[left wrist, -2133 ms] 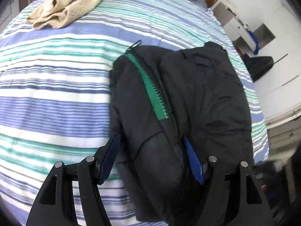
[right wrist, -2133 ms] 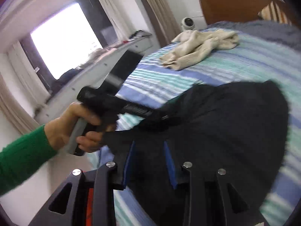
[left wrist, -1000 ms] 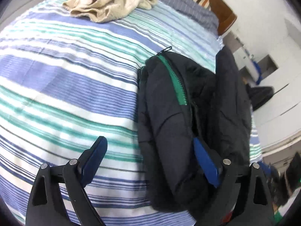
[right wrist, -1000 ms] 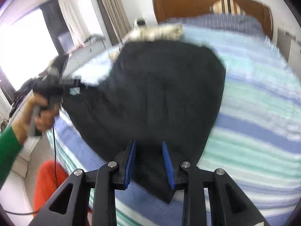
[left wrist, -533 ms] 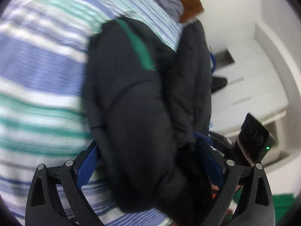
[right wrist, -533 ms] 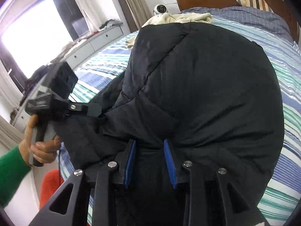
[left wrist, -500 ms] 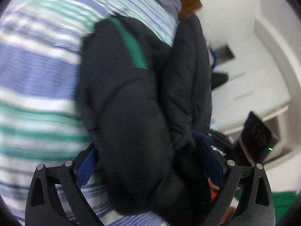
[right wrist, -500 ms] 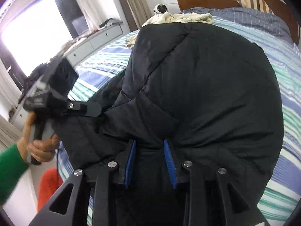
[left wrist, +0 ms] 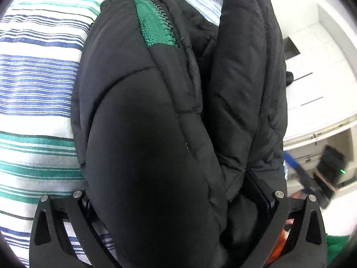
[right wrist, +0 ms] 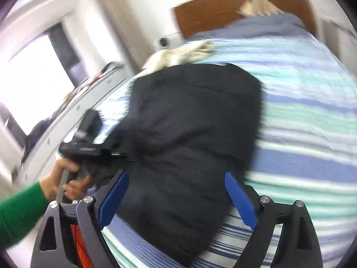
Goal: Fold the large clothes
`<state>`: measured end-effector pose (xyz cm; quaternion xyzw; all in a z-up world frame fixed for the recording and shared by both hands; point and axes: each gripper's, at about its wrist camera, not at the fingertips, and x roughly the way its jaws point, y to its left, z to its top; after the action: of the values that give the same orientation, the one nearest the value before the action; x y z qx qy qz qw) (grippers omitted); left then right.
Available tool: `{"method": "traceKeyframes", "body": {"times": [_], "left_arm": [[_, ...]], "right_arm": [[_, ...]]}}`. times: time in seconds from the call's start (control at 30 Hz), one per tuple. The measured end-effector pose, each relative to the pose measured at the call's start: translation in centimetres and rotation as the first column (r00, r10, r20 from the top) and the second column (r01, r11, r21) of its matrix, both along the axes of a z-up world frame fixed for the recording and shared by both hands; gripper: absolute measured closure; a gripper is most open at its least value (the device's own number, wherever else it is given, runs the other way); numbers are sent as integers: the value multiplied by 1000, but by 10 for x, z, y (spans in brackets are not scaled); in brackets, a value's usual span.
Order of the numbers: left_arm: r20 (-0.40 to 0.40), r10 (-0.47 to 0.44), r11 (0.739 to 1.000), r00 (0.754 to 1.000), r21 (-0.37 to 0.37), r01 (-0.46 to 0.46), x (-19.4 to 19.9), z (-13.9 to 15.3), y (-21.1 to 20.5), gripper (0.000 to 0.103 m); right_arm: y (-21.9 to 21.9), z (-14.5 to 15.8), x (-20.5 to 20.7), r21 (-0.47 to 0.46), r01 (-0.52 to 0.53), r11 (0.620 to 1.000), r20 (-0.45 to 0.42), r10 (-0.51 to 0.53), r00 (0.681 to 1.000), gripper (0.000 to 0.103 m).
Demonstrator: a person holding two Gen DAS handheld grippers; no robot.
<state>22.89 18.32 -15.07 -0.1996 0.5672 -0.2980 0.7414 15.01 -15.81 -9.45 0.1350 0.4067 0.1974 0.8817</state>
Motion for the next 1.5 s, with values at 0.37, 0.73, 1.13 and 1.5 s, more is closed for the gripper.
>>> {"method": "traceKeyframes", "body": {"times": [0.37, 0.73, 1.13, 1.5], "left_arm": [[2, 21, 1000, 1000, 13, -21, -10, 0, -25, 0], [126, 109, 994, 986, -18, -107, -46, 20, -32, 34], [328, 131, 991, 936, -57, -119, -24, 113, -83, 37], [174, 138, 988, 975, 45, -148, 52, 17, -144, 4]], "right_arm": [[-15, -69, 45, 383, -16, 924, -210, 104, 972, 13], [20, -22, 39, 225, -139, 964, -2, 143, 990, 39], [-7, 75, 58, 198, -234, 952, 285, 173, 943, 41], [-70, -43, 162, 314, -10, 949, -123, 51, 991, 22]]}}
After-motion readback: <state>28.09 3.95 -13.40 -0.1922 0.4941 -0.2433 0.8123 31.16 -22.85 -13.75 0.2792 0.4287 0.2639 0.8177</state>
